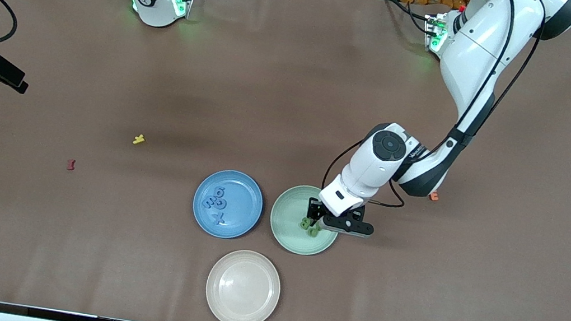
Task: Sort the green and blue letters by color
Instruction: 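Open the left gripper to release the green P onto the green plate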
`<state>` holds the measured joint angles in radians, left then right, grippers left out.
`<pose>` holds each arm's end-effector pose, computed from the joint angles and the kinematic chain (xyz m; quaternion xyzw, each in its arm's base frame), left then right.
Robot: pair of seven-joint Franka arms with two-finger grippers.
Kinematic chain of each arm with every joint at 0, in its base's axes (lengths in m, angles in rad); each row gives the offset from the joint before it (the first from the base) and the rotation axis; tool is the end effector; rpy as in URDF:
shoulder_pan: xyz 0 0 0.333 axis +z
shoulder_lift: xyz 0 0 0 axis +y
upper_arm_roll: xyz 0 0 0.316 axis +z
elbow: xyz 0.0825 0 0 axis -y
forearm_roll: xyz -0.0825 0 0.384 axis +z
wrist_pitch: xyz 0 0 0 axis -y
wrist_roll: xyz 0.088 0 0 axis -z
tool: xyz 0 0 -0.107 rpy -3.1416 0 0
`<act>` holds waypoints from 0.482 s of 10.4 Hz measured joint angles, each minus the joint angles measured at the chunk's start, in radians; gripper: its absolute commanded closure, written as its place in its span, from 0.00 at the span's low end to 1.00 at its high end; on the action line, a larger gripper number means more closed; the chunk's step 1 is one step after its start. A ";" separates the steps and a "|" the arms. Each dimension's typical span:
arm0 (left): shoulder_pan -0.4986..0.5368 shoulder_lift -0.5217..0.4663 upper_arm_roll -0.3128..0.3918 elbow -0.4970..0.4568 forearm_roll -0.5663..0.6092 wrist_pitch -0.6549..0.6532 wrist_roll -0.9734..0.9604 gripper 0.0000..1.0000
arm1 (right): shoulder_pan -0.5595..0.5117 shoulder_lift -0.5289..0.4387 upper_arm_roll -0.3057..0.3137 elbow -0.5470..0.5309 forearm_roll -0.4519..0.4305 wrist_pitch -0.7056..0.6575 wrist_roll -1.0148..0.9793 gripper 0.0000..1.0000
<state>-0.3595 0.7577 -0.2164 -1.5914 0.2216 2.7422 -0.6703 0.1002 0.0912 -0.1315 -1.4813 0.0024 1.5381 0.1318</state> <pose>0.6242 -0.3816 0.2401 0.9785 -0.0016 0.1653 0.1233 0.5790 -0.0142 0.6125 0.9965 -0.0813 -0.0165 0.0056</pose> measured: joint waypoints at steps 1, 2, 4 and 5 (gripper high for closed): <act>0.001 0.000 0.002 0.006 0.000 -0.004 -0.006 0.00 | 0.000 -0.002 0.001 0.000 0.000 0.001 0.000 0.00; 0.000 -0.008 0.010 0.018 0.000 -0.057 -0.006 0.00 | 0.000 -0.003 0.001 0.000 0.000 0.002 0.000 0.00; 0.009 -0.077 0.032 0.047 0.022 -0.213 -0.006 0.00 | 0.000 -0.005 0.001 0.001 0.000 0.002 0.001 0.00; 0.023 -0.136 0.035 0.053 0.027 -0.302 -0.006 0.00 | 0.000 -0.005 0.001 0.002 0.000 0.003 0.001 0.00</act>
<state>-0.3368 0.6219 -0.1809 -1.5388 0.2483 2.4402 -0.6762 0.1003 0.0860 -0.1310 -1.4794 0.0024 1.5408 0.1330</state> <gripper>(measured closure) 0.000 0.000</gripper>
